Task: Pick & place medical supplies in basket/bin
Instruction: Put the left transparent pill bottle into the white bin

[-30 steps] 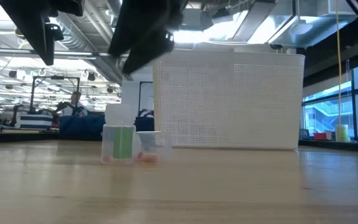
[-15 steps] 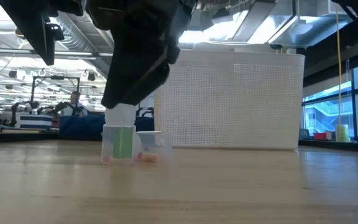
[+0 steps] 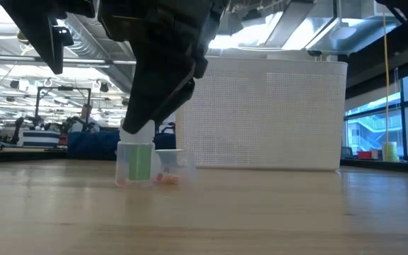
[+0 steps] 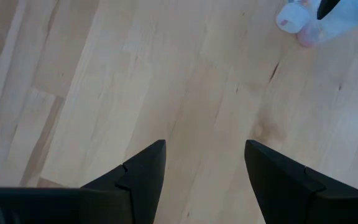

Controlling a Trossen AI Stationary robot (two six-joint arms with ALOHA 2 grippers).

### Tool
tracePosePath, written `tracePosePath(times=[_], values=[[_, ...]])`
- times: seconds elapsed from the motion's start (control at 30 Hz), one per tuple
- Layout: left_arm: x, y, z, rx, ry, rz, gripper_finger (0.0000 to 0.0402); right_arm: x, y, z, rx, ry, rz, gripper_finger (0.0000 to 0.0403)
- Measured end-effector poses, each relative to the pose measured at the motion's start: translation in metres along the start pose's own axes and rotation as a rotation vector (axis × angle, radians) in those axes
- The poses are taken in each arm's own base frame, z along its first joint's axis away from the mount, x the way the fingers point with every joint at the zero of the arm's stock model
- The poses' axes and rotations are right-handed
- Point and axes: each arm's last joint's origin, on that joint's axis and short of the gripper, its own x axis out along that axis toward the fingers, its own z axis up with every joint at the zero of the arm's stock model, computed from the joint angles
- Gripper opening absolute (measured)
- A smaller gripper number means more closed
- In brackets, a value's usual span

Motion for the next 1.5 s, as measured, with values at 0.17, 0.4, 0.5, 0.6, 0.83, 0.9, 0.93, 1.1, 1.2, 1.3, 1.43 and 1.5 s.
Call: tracePosePath(times=[0.17,0.4,0.5,0.6,0.83,0.9,0.93,1.1,1.2,1.3,1.43,1.5], values=[[0.0,0.0,0.0,0.0,0.0,0.0,0.0212,0.0,0.0,0.0,-0.001,0.0,0.0,0.0166],[0.0,0.0,0.0,0.0,0.0,0.0,0.0212,0.0,0.0,0.0,0.005,-0.003,0.001,0.0128],[0.0,0.0,0.0,0.0,0.0,0.0,0.0212,-0.001,0.0,0.001,0.034,0.0,0.0,0.0128],[0.0,0.0,0.0,0.0,0.004,-0.003,0.0212,-0.013,0.001,0.004,0.054,0.029,-0.008,0.0128],[0.0,0.002,-0.003,0.005,0.031,0.012,0.0212,-0.083,-0.002,0.035,0.09,-0.04,-0.083,0.0128],[0.0,0.002,-0.004,0.007,0.053,0.012,0.0212,-0.105,-0.007,0.036,0.131,-0.104,-0.084,0.0128],[0.0,0.003,-0.005,0.008,0.064,0.01,0.0212,-0.116,-0.01,0.034,0.159,-0.114,-0.092,0.0128],[0.0,0.003,-0.006,0.01,0.071,0.014,0.0212,-0.183,-0.032,0.029,0.342,-0.249,-0.253,0.0128],[0.0,0.003,-0.005,0.009,0.062,0.014,0.0212,-0.217,-0.046,0.023,0.409,-0.335,-0.413,0.0128],[0.0,0.003,-0.005,0.009,0.062,0.015,0.0212,-0.253,-0.066,0.009,0.507,-0.373,-0.561,0.0128],[0.0,0.002,-0.004,-0.006,0.048,0.008,0.0212,-0.285,-0.108,-0.02,0.666,-0.276,-0.705,0.0128],[0.0,0.002,-0.003,-0.02,0.03,0.014,0.0212,-0.29,-0.13,-0.032,0.732,-0.189,-0.733,0.0128]])
